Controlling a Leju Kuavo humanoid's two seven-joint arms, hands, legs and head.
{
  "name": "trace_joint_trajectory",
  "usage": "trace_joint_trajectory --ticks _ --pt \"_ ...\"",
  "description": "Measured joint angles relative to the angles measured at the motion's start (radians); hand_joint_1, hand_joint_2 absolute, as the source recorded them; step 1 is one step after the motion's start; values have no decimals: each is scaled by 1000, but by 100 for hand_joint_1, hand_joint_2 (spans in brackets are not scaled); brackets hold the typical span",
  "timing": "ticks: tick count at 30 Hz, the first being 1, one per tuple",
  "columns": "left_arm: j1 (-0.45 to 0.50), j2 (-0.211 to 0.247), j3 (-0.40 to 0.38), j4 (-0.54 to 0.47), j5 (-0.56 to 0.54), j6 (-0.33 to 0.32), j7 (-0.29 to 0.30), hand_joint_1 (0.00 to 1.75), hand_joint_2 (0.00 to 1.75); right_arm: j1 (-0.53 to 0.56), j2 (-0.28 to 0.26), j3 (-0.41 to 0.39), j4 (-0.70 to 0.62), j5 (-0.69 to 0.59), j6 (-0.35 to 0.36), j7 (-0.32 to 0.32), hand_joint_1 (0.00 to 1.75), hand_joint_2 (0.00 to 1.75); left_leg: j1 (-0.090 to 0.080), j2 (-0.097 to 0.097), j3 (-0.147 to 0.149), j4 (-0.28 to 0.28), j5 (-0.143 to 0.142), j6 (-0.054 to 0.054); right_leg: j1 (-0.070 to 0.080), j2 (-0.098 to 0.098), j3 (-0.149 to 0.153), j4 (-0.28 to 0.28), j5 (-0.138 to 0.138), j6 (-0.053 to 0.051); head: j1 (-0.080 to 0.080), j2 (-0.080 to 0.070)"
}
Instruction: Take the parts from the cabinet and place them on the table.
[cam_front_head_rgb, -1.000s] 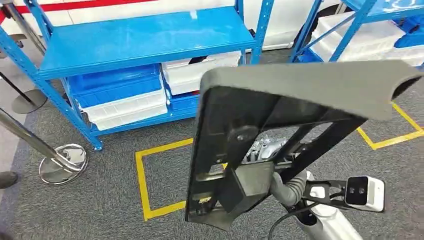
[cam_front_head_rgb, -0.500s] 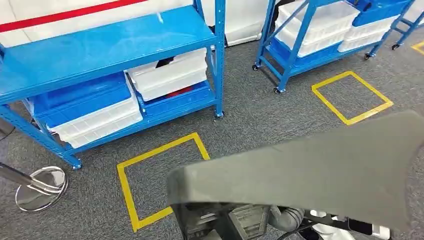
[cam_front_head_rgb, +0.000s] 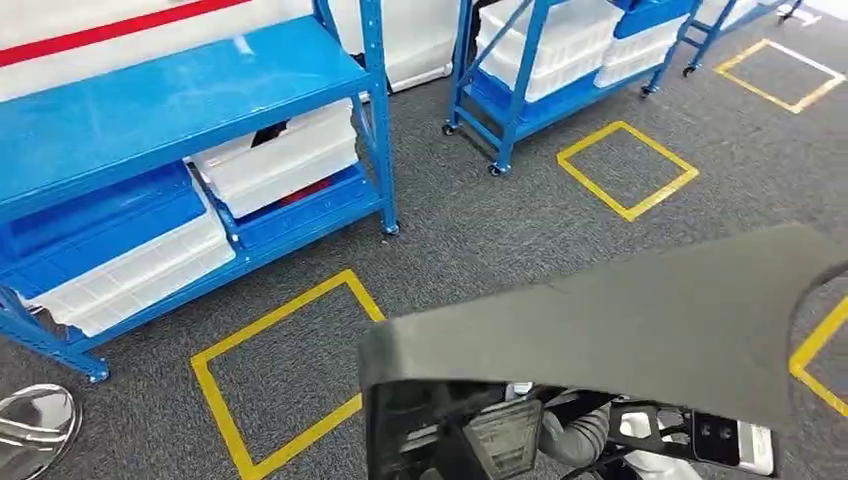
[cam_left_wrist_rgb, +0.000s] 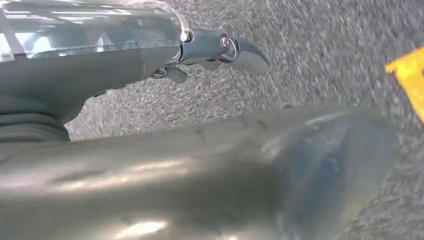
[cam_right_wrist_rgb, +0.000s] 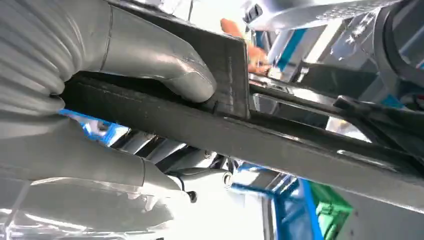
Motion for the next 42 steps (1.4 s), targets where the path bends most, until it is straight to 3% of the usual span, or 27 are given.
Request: trace_joint_trajectory --ticks 1,3,4,5,6,9,10,12,14,15,16,18,19,20,21,24,25,27,29,31,32,34,35,36,37,40,42 --pt "0 -3 0 0 5 0 -3 0 0 2 0 -2 4 8 -1 0 164 175 0 12 0 1 -1 -2 -4 -2 6 -7 15 3 0 0" --pt "-1 -7 0 -2 7 -11 -9 0 0 1 0 -2 6 12 -28 1 164 175 1 35 1 5 -6 -8 -7 -18 86 -145 89 5 0 0" --pt "-2 -8 0 -2 7 -13 -12 0 0 -3 0 0 6 12 -48 1 164 175 1 43 2 10 -10 -14 -6 -47 137 -234 121 2 0 0" --pt "-2 -8 0 -2 7 -13 -18 0 0 -9 0 4 6 13 -69 1 164 175 -4 52 3 16 -15 -21 3 -103 163 -289 105 -6 0 0" --pt "-2 -7 0 -2 7 -15 -22 0 0 -10 0 10 3 15 -86 0 164 175 -10 60 2 22 -22 -28 6 -89 161 -289 113 -25 0 0" --pt "-2 -5 0 -2 9 -15 -30 0 0 -6 0 16 -7 23 -107 0 164 175 -10 88 10 19 -25 -43 10 -56 155 -286 111 -42 0 0" --pt "-3 -4 0 -2 14 -14 -32 0 0 -5 -1 18 -13 23 -108 0 164 175 -5 78 6 23 -33 -52 3 -46 157 -293 117 -51 0 0" --pt "1 -1 0 -2 27 -17 -38 0 0 -8 -9 26 -22 19 -111 0 164 175 -1 3 -27 114 -100 -58 5 -28 155 -293 120 -63 0 0" --pt "8 4 2 -2 40 -16 -45 0 0 -7 -10 33 -22 16 -114 0 164 175 -1 -18 -102 279 -177 -61 9 -3 152 -292 121 -68 0 0" --pt "12 5 3 -2 44 -17 -50 0 0 -7 -10 35 -22 15 -114 0 164 175 -1 -20 -130 335 -189 -60 12 10 151 -291 121 -69 0 0" --pt "14 7 4 -2 51 -17 -58 0 0 -6 -10 36 -21 15 -112 0 164 175 -1 -21 -137 344 -177 -58 13 24 151 -290 122 -69 0 0" --pt "14 9 6 -2 57 -17 -69 0 0 -6 -10 37 -21 15 -108 0 164 175 -1 -29 -89 229 -94 -48 16 50 153 -288 122 -69 0 0" --pt "14 11 8 -2 59 -17 -73 0 0 -6 -10 37 -21 15 -107 0 164 175 -2 -48 -44 126 -40 -40 17 64 155 -288 123 -68 0 0" --pt "15 13 10 -2 59 -17 -74 0 0 -6 -10 37 -21 15 -106 0 164 175 -3 -93 -16 56 -20 -31 14 72 154 -288 123 -67 0 0" --pt "16 18 11 -1 59 -17 -75 0 0 -8 -10 37 -21 17 -103 0 164 175 0 -107 -9 36 -27 -27 20 84 150 -284 126 -62 0 0" --pt "14 22 18 -1 60 -13 -88 0 0 3 -10 37 -21 24 -92 0 164 175 -10 -83 -4 30 -26 -23 7 113 141 -292 137 -40 0 0" --pt "12 23 26 -1 60 -13 -92 0 0 4 -10 37 -21 29 -86 0 164 175 1 -71 1 11 -14 -14 15 117 141 -292 138 -32 0 0" --pt "11 25 32 -1 59 -15 -94 0 0 4 -10 37 -19 40 -84 0 164 175 1 -48 7 0 -6 -3 16 33 115 -235 90 -30 0 0" --pt "16 26 37 -1 60 -15 -94 0 0 3 -6 42 -17 42 -101 0 164 175 -2 -23 4 0 -6 -2 8 7 41 -76 10 -22 0 0" --pt "15 28 39 -1 58 -18 -94 0 0 3 -5 48 -12 42 -123 0 164 175 -2 3 2 2 -6 -3 1 1 0 14 -10 -14 0 0" --pt "13 28 40 -1 57 -18 -93 0 0 3 -5 51 -11 41 -130 0 164 175 -2 14 3 2 -8 -5 -3 -3 16 -12 14 -11 0 0" --pt "10 28 40 -1 52 -19 -91 0 0 1 -5 54 -11 41 -137 0 164 175 0 34 6 7 -13 -12 -7 -25 105 -169 91 -9 0 0" --pt "8 28 40 -1 52 -20 -89 0 0 -3 -5 54 -11 40 -138 0 164 175 -1 42 7 12 -18 -18 -7 -63 157 -259 119 -11 0 0" --pt "7 32 40 -1 51 -20 -88 0 0 -9 -5 55 -11 40 -139 0 164 175 -10 49 3 19 -25 -27 8 -96 167 -287 98 -18 0 0" --pt "6 33 40 -1 51 -21 -86 0 0 -12 -5 56 -11 39 -141 0 164 175 -10 58 4 21 -28 -32 5 -73 162 -287 104 -28 0 0" --pt "3 34 40 -1 50 -21 -82 0 0 -14 -9 56 -11 39 -147 0 164 175 -6 87 13 18 -31 -49 10 -41 157 -289 106 -46 0 0" --pt "-1 35 40 -1 47 -21 -80 0 0 -25 -12 59 -13 39 -165 0 164 175 0 19 -6 71 -78 -60 4 -23 159 -294 112 -58 0 0"
